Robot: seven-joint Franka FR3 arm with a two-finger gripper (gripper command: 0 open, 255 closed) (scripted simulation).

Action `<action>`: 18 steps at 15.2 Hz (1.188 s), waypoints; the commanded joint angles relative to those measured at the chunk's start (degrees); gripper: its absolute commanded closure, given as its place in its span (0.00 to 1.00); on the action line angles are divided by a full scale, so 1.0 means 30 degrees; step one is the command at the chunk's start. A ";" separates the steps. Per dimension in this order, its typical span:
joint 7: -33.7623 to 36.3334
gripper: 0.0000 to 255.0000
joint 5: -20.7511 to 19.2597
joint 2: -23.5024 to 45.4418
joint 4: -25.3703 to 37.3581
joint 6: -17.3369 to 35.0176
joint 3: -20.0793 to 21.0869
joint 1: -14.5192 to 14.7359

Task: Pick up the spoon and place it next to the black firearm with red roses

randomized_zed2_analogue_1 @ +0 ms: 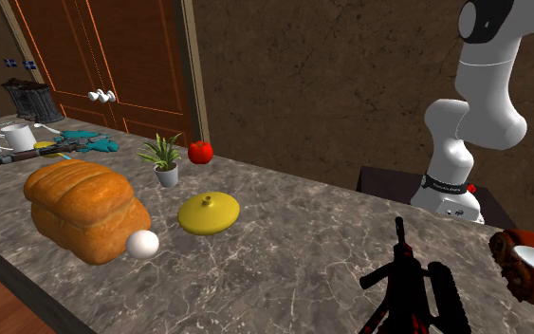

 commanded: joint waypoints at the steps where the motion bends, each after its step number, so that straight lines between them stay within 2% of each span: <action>1: 0.0094 1.00 -0.0057 0.0043 -0.0505 0.0521 -0.0031 -0.0057; 18: 0.1281 1.00 -0.1357 0.1389 -0.3520 0.4211 -0.0668 0.0166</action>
